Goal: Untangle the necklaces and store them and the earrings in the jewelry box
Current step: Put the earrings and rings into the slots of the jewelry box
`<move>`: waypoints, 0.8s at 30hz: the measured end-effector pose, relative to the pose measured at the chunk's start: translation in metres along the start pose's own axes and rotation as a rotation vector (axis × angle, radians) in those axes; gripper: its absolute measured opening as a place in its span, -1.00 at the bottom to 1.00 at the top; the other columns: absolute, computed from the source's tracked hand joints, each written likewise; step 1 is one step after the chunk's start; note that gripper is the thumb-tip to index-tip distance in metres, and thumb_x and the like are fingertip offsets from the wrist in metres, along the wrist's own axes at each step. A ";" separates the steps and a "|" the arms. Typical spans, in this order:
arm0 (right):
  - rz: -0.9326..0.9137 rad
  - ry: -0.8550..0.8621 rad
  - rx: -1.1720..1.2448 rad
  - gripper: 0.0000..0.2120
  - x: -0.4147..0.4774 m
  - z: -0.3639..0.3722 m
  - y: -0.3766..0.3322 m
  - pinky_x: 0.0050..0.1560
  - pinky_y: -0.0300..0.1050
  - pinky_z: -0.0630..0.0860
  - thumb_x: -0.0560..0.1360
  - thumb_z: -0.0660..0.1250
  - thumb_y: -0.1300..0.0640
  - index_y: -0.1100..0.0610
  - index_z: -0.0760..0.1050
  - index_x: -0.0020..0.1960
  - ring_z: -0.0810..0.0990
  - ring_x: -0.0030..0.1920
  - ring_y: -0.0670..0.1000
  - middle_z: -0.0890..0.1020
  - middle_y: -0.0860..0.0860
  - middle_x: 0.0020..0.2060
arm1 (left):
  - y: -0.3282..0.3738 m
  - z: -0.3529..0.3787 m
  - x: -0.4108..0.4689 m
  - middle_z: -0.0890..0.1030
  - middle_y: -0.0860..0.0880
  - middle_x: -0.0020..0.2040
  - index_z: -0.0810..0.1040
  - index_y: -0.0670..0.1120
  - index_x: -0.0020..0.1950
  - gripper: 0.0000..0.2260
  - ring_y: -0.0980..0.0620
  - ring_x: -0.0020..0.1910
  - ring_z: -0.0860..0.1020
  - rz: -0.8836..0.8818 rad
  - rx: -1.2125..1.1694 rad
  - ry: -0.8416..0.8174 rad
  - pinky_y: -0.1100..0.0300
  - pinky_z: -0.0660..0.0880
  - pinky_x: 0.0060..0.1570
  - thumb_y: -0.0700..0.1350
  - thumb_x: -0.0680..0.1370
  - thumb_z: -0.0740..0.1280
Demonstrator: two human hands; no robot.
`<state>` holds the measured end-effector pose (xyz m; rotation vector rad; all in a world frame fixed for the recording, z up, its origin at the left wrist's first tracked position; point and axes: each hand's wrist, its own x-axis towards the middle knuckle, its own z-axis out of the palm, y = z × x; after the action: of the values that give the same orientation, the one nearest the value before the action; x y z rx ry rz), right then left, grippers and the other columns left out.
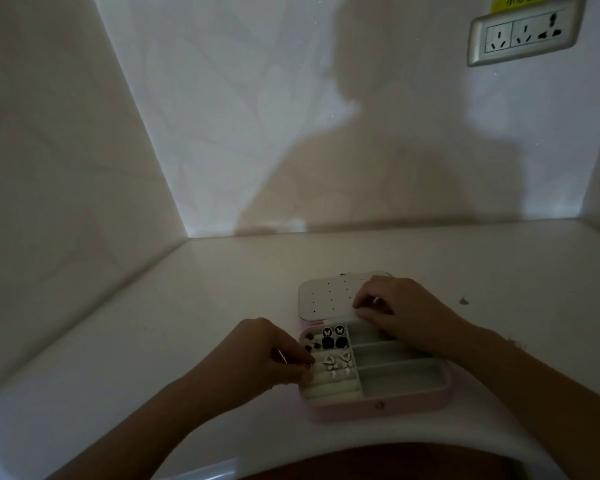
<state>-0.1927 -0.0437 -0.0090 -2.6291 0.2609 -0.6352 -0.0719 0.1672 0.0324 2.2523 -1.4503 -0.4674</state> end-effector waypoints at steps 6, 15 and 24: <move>-0.019 0.002 -0.016 -0.92 0.001 0.002 0.003 -0.01 -0.27 0.48 0.51 0.32 0.09 0.04 0.57 -0.04 0.49 -0.11 -0.19 0.52 -0.16 -0.15 | 0.002 0.002 -0.001 0.60 0.18 -0.34 0.68 0.08 -0.05 -0.86 0.32 -0.37 0.51 -0.013 -0.011 0.044 0.45 0.41 -0.37 -0.04 0.40 0.48; -0.021 0.001 -0.020 -0.91 0.001 0.002 0.003 -0.05 -0.36 0.43 0.52 0.32 0.09 0.06 0.58 -0.03 0.50 -0.12 -0.17 0.53 -0.14 -0.14 | 0.003 0.006 0.000 0.54 0.27 -0.46 0.68 0.07 -0.12 -0.87 0.37 -0.40 0.50 -0.050 0.054 0.080 0.50 0.37 -0.38 0.01 0.36 0.51; -0.022 -0.007 -0.025 -0.91 0.000 0.003 0.005 -0.04 -0.34 0.44 0.52 0.31 0.08 0.04 0.58 -0.03 0.49 -0.13 -0.20 0.52 -0.15 -0.14 | 0.006 0.005 0.001 0.58 0.15 -0.37 0.67 0.00 -0.04 -0.88 0.31 -0.45 0.51 -0.058 0.103 0.025 0.51 0.42 -0.37 -0.03 0.45 0.43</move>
<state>-0.1914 -0.0467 -0.0134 -2.6616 0.2398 -0.6336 -0.0781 0.1635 0.0313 2.3779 -1.4296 -0.3887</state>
